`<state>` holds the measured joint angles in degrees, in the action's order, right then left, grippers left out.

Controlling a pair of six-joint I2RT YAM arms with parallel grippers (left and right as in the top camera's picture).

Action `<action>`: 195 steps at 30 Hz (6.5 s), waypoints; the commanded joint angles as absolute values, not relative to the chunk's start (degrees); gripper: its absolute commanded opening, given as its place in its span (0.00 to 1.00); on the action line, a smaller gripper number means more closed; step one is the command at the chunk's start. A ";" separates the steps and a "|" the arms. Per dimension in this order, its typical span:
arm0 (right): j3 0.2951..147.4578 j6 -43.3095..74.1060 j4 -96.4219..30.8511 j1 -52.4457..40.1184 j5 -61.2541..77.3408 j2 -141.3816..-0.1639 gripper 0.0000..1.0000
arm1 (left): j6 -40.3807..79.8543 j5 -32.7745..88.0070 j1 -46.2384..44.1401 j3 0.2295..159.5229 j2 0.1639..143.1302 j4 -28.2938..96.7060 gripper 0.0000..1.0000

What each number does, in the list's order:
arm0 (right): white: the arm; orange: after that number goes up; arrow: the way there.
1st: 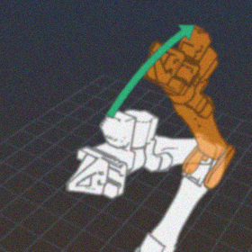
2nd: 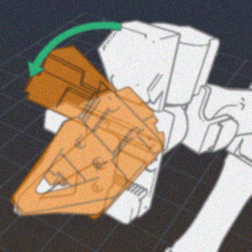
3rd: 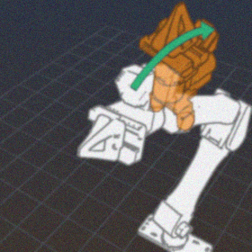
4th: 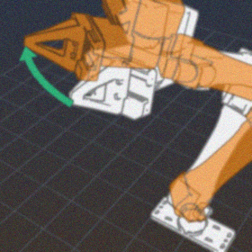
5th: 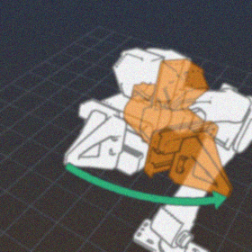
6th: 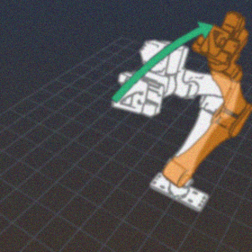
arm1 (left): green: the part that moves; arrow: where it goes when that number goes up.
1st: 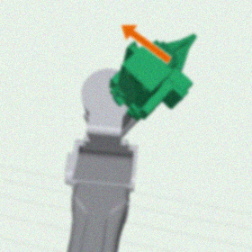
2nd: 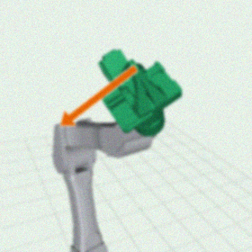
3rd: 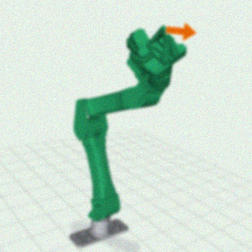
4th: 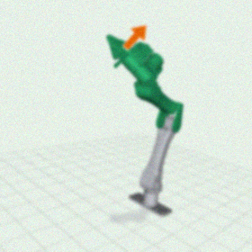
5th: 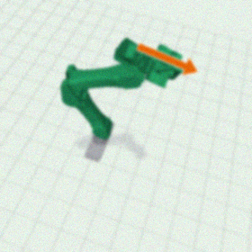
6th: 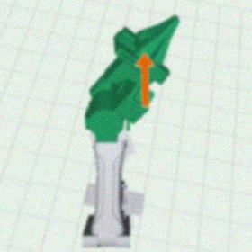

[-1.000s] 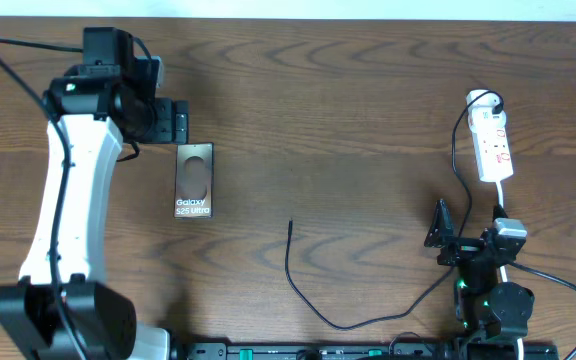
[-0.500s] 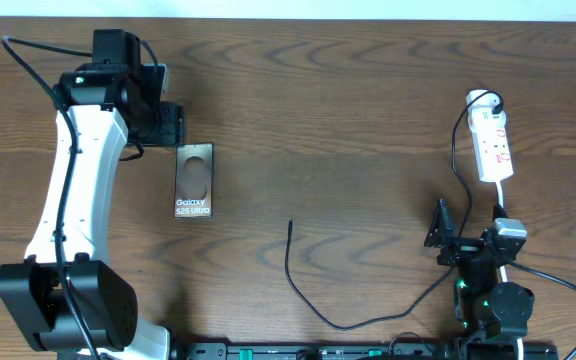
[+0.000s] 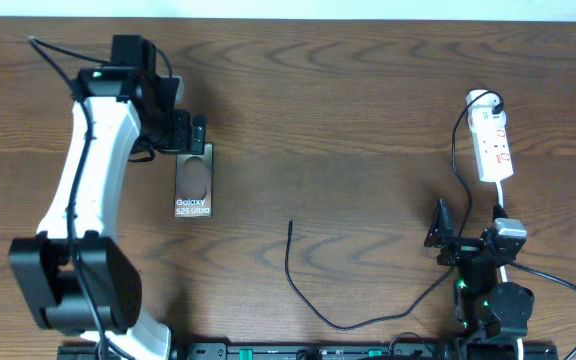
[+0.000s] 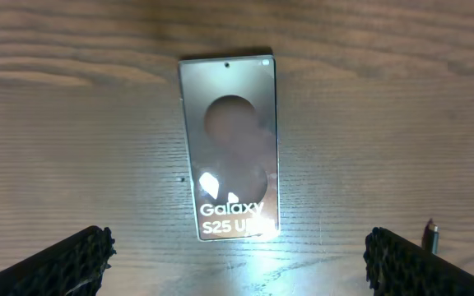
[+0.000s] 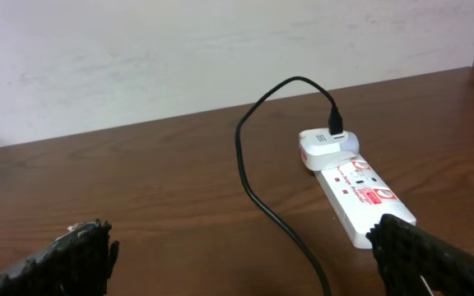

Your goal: Plug charger to phone and switch on socket

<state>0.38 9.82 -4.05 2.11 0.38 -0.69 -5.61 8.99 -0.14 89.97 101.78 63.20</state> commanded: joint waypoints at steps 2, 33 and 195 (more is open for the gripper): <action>0.32 9.15 -4.32 1.87 0.12 -0.43 0.99 | -5.04 9.58 -0.43 90.11 106.04 63.42 1.00; 0.32 9.15 -4.32 1.87 0.12 -0.43 0.99 | -2.24 9.45 -0.47 84.42 114.24 58.30 0.99; 0.32 9.17 -4.32 1.87 0.12 -0.54 0.99 | -0.32 2.94 -3.73 72.31 114.26 43.16 0.99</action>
<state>0.38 9.85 -4.05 2.11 0.38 -0.69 0.01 3.88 -3.44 73.58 113.80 43.03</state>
